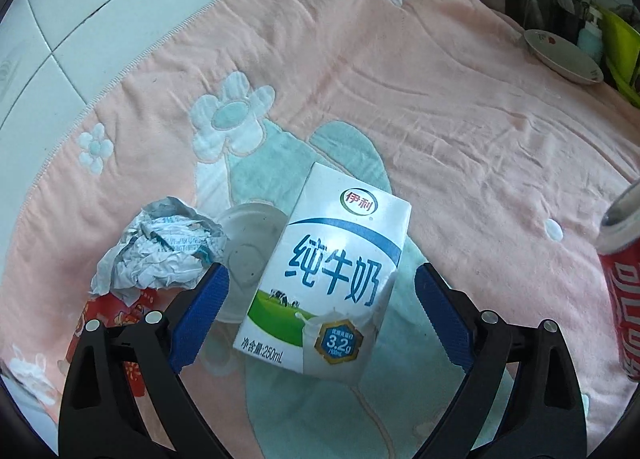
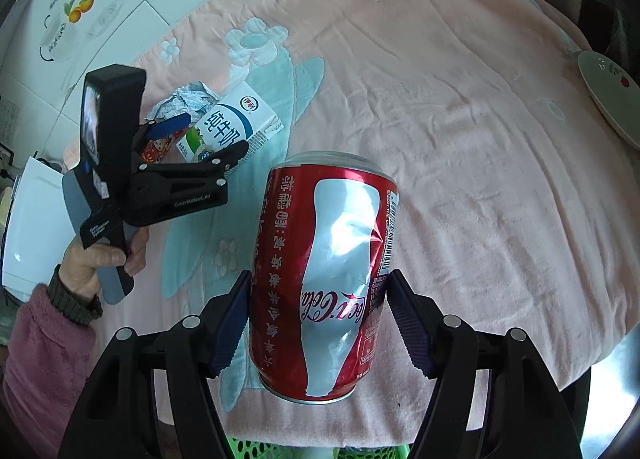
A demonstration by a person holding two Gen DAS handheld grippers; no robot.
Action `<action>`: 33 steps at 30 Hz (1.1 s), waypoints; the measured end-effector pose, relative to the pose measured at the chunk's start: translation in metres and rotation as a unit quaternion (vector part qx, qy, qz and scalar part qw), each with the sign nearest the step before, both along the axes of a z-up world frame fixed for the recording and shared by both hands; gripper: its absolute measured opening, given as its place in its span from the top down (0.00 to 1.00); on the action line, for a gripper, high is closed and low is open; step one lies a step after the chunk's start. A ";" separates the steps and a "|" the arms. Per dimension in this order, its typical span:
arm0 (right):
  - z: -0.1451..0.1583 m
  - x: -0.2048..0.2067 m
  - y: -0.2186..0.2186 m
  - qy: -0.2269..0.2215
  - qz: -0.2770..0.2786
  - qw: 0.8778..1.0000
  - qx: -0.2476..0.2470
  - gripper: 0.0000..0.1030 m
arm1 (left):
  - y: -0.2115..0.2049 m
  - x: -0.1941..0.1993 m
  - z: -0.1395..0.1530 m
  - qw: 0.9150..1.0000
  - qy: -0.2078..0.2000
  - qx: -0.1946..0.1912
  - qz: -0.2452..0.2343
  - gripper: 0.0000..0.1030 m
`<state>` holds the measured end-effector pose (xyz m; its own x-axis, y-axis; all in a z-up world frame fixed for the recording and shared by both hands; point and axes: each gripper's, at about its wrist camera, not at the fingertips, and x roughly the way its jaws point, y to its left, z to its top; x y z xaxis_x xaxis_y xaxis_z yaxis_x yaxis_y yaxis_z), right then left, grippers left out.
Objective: Collect trash
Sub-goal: 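Close left tool on the white milk carton and lift it while right carries the can, then lower the cola can over the basket and open right tool while left carries the carton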
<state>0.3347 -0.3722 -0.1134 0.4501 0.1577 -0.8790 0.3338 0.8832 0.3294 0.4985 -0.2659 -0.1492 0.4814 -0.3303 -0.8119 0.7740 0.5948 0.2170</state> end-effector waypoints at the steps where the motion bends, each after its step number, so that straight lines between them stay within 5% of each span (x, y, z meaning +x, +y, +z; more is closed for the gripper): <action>1: 0.000 -0.003 0.000 0.000 -0.002 1.000 -0.001 0.37 | -0.003 0.003 -0.003 1.000 0.008 0.004 -0.004 0.10; 5: -0.001 -0.015 -0.003 0.004 -0.006 1.000 -0.001 0.37 | -0.012 0.011 -0.018 0.999 0.004 0.034 -0.004 0.12; 7: -0.001 -0.020 -0.003 0.005 -0.005 1.000 -0.003 0.37 | -0.012 0.014 -0.021 0.999 0.017 0.032 -0.002 0.25; 16: 0.010 -0.037 0.016 -0.014 0.027 0.999 -0.036 0.37 | 0.023 -0.007 0.011 0.997 0.021 -0.056 0.039 0.30; 33: 0.044 -0.117 0.091 -0.085 0.149 0.977 -0.123 0.37 | 0.155 -0.186 0.116 0.974 -0.034 -0.178 0.138 0.30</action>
